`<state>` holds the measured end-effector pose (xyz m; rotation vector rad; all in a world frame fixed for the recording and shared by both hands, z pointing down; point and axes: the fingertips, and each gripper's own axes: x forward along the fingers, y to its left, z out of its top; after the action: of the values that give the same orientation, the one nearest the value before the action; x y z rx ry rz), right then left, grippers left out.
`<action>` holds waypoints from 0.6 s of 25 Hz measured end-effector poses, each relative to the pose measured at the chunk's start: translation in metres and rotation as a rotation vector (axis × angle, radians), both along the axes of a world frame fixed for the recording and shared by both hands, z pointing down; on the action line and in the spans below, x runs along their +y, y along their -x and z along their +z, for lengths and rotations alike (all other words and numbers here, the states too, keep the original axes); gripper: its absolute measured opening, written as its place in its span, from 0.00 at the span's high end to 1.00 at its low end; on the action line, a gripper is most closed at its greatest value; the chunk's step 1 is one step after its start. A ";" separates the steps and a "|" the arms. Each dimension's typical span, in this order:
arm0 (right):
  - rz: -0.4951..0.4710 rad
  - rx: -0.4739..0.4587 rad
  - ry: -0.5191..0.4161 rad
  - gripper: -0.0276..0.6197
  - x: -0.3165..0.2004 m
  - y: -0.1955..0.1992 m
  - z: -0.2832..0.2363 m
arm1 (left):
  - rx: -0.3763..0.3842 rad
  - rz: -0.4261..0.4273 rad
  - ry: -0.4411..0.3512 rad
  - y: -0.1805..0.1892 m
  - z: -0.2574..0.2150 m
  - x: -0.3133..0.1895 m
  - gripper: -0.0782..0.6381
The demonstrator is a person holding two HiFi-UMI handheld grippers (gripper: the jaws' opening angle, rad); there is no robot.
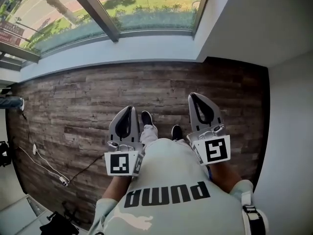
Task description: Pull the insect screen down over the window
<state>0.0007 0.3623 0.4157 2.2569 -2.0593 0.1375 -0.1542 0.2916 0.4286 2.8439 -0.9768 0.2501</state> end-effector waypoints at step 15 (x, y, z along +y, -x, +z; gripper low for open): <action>0.039 -0.017 0.010 0.95 0.034 0.038 -0.002 | 0.002 0.038 -0.066 0.025 -0.013 0.026 0.87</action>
<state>-0.0374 0.3960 0.4141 2.2988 -2.0195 0.1698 -0.1795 0.3172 0.4153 2.9232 -0.9491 0.2224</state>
